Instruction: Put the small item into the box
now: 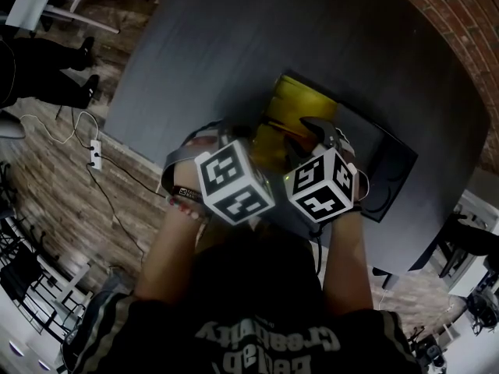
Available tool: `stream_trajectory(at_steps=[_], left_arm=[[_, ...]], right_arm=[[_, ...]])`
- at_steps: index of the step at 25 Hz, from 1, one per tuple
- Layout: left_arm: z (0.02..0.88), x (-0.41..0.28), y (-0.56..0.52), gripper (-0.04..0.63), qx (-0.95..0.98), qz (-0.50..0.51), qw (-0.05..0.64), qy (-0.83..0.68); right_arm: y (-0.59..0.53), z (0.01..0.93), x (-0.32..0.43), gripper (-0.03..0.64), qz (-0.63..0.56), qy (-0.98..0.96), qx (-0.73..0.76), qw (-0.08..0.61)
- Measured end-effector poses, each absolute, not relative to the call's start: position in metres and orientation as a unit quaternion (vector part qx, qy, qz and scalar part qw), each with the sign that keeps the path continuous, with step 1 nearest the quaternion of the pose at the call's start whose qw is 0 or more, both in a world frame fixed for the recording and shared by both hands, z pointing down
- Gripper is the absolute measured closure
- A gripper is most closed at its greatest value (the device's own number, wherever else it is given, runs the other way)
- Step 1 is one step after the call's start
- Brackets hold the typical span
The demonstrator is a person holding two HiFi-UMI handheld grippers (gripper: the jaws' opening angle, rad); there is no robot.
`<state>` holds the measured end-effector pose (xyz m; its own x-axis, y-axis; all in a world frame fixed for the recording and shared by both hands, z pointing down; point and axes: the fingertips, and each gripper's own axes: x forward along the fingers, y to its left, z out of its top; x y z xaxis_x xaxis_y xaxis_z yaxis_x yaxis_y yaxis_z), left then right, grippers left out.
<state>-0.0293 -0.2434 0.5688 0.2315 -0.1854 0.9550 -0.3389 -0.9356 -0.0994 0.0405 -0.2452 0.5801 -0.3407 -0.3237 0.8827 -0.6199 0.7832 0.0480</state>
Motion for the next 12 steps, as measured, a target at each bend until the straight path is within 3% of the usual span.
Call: stream_trajectory(at_steps=[12], left_arm=[[0.5719, -0.0312, -0.2399, 0.594, 0.782, 0.598, 0.065, -0.164]], right_arm=[[-0.2403, 0.5862, 0.0366, 0.44, 0.144, -0.803, 0.284, 0.504]])
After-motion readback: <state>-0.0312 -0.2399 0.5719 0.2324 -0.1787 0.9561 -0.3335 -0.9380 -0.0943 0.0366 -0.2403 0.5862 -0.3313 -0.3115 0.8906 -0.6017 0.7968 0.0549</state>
